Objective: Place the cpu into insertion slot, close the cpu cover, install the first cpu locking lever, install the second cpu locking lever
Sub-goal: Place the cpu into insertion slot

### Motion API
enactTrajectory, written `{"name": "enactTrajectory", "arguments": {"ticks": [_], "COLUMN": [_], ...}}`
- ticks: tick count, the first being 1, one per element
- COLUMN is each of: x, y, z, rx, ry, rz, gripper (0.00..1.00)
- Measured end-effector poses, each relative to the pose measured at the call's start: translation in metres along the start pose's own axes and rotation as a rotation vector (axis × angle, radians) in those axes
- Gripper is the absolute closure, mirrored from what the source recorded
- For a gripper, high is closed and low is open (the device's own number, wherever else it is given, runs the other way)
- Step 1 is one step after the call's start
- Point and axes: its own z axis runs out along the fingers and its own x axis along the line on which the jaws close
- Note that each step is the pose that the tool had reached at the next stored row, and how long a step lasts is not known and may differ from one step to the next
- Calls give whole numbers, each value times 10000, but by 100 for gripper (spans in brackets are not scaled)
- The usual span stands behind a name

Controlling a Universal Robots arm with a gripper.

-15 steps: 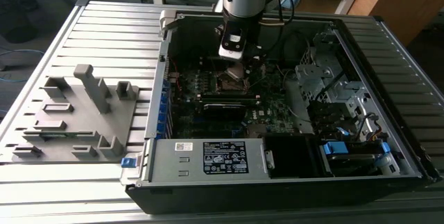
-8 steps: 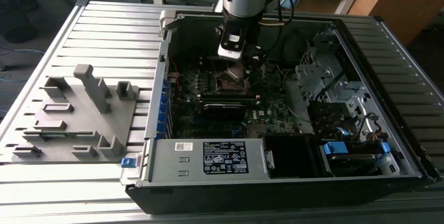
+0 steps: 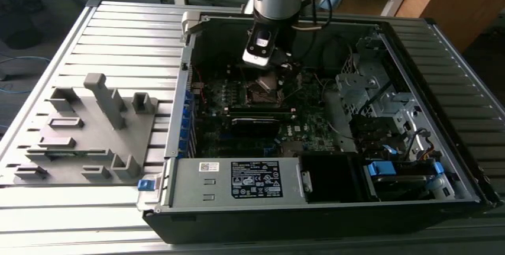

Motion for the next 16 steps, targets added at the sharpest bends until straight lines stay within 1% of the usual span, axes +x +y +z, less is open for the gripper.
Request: {"name": "enactTrajectory", "arguments": {"ticks": [16], "x": [0], "y": [0], "z": [0], "rx": [76], "ry": [-260], "rz": [2885], "gripper": [46]}}
